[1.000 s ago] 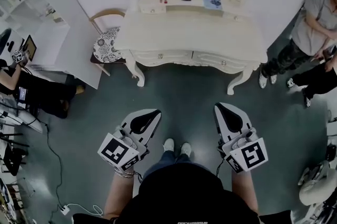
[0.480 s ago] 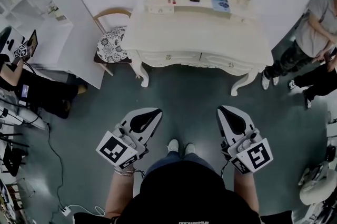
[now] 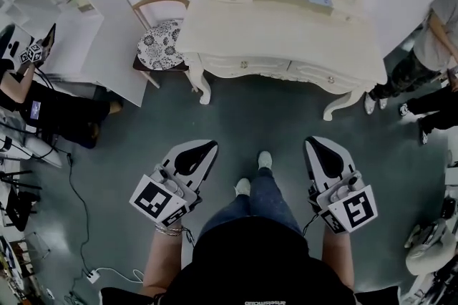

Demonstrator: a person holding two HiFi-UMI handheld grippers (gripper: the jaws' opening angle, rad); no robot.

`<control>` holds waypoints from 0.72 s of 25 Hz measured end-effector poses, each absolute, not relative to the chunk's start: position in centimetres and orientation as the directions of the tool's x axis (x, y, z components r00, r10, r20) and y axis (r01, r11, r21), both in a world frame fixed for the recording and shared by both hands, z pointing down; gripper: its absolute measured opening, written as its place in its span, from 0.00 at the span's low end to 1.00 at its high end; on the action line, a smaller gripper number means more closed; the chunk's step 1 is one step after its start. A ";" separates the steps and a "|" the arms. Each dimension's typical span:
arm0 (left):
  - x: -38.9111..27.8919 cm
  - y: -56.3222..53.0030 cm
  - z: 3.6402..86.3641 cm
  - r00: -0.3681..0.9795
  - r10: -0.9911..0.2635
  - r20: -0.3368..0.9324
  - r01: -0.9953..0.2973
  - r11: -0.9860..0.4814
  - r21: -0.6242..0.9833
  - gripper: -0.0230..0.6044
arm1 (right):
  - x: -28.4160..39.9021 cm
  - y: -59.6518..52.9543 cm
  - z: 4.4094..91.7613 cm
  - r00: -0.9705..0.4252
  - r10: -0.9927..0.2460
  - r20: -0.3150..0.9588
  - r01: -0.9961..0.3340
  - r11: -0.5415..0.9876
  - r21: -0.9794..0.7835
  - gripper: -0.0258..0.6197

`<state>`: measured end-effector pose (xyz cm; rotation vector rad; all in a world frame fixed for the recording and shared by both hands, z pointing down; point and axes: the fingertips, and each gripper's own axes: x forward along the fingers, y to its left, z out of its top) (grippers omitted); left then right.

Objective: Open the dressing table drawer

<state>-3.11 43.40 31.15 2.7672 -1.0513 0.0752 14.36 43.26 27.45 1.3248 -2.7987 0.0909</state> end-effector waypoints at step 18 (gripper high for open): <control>-3.1 36.6 31.6 0.695 -0.707 0.128 -0.719 -0.677 0.158 0.06 | 13.2 34.0 27.6 -0.710 -0.700 0.070 -0.703 0.710 -0.033 0.07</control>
